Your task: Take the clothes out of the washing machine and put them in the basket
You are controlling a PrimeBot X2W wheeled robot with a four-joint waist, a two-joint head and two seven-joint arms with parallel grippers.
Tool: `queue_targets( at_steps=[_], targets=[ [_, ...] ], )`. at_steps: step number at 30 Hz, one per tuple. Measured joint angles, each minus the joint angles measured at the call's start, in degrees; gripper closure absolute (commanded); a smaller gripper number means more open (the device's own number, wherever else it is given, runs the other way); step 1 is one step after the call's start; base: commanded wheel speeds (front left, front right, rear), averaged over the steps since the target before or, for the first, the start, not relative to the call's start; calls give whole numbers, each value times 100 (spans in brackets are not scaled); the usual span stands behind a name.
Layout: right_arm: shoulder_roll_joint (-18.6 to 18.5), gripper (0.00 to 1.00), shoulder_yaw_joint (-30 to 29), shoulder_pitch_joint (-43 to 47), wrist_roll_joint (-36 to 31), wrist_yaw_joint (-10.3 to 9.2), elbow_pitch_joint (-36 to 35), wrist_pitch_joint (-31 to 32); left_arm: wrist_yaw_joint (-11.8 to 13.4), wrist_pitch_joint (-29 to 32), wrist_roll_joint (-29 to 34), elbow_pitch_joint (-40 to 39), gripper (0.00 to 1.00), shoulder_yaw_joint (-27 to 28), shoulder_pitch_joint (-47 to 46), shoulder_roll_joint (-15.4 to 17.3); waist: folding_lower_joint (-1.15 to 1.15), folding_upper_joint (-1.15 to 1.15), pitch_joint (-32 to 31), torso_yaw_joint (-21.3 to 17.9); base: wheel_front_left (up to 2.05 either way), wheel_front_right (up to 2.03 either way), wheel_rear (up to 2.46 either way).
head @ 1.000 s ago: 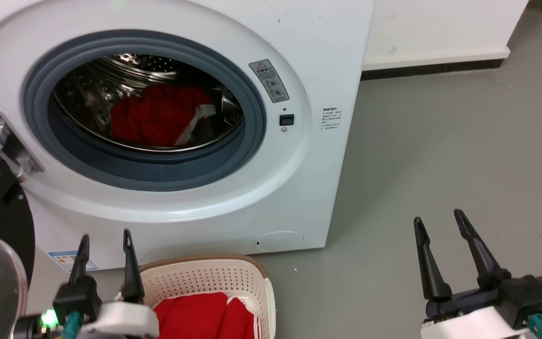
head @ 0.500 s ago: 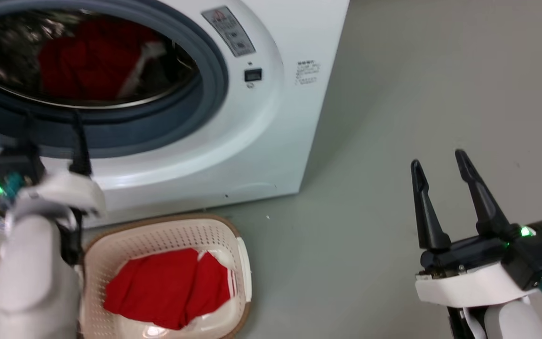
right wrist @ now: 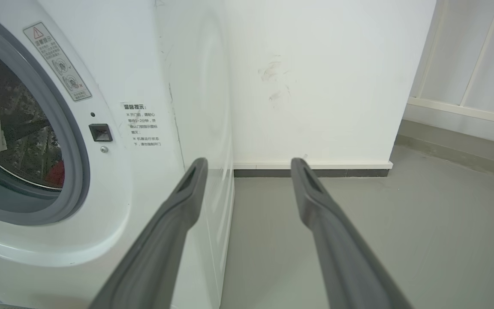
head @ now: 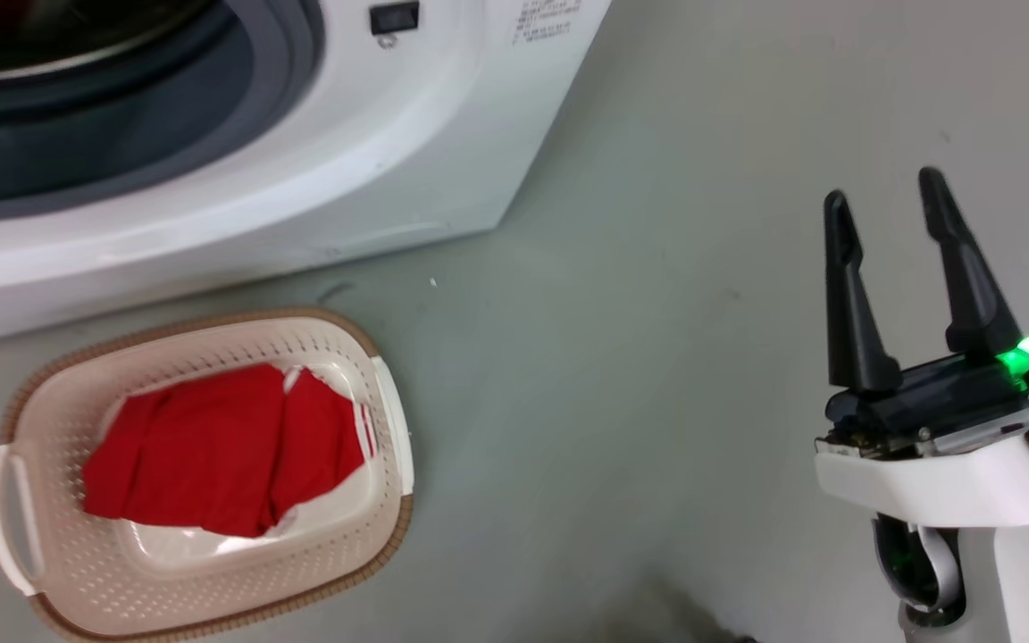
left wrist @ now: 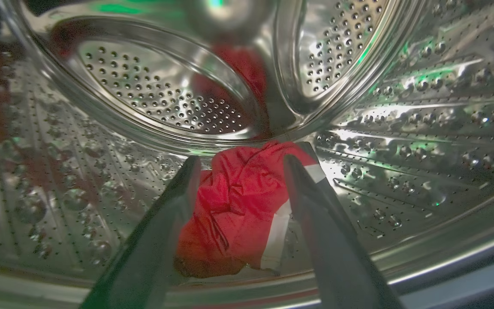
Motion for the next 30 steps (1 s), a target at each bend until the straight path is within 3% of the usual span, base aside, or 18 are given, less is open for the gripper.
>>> queue_targets(
  at_steps=[12, 25, 30],
  targets=[
    [0, 0, -46, -381, 237, 0, -432, 1, -177, 1485, 194, 648, 0, -543, -1850, 505, 0, 0, 1161, -226, 0, 0, 0],
    [0, 0, 89, -444, 302, 0, -813, 1, -223, 3674, -53, 1263, 0, -1069, -3338, 954, -1, 0, 1864, -457, 0, 0, 0],
    [0, 0, 143, -445, 344, 0, -895, 1, -224, 4073, -82, 1246, 0, -1396, -3620, 1073, -1, 0, 2055, -500, 0, 0, 0]
  ],
)
